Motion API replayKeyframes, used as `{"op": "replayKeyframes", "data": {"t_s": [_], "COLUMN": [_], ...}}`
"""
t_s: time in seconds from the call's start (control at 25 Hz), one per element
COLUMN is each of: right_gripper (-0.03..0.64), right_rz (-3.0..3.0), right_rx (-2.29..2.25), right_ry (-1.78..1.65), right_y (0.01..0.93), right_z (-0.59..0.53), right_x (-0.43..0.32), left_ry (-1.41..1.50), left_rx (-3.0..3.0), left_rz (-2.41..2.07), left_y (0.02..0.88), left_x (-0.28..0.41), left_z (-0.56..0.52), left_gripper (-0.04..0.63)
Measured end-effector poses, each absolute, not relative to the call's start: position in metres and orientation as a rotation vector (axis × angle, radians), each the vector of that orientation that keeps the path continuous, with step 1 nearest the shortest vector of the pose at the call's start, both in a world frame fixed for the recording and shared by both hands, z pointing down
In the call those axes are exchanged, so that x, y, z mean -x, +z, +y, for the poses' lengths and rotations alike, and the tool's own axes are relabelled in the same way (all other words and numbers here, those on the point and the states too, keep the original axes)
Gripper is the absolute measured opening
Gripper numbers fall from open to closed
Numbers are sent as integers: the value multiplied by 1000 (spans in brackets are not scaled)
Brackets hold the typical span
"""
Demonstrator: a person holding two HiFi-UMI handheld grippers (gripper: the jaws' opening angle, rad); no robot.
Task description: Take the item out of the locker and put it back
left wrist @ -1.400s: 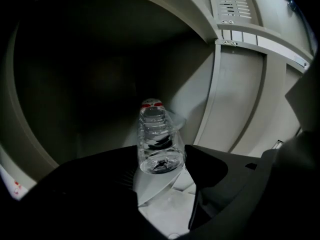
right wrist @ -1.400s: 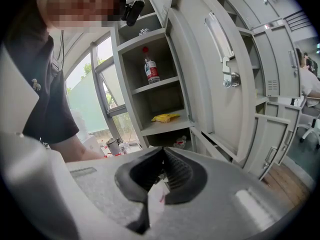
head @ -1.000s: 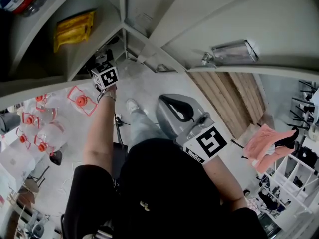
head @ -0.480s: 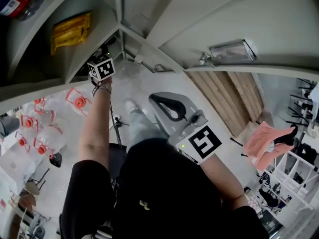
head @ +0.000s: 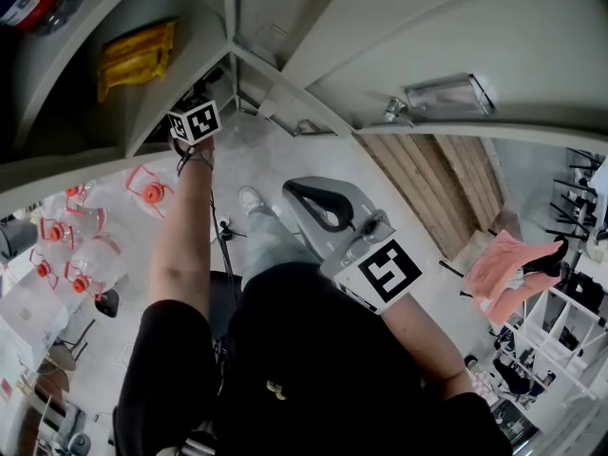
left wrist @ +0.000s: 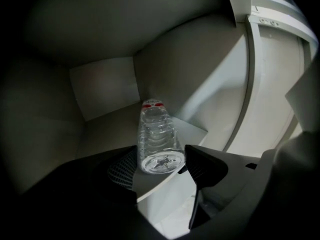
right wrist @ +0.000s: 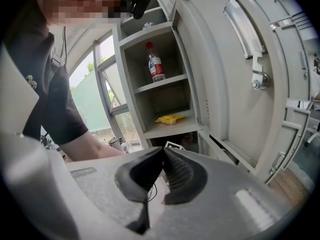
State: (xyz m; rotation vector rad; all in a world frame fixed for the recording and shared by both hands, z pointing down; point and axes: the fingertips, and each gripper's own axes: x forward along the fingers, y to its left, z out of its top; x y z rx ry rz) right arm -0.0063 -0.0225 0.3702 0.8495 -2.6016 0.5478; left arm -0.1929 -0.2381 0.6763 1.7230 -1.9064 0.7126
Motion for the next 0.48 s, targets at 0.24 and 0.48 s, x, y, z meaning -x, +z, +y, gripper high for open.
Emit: {"op": "replayKeyframes", "data": {"t_s": [0.24,0.48], "right_gripper": [-3,-3], "right_rz": [-2606,-2614], "right_rx": [-844,-840], "right_ry": [544,553], "right_y": [370,368], "right_z": [-19,-13], "right_x": [6,7], "left_ry": [696,683], "left_rx": [-1691,-1698], "left_rz": [-1929,-1915], "left_y": [674,669], "left_x": [198,195], "left_z": [-231,-216], "left_gripper": [314,316]}}
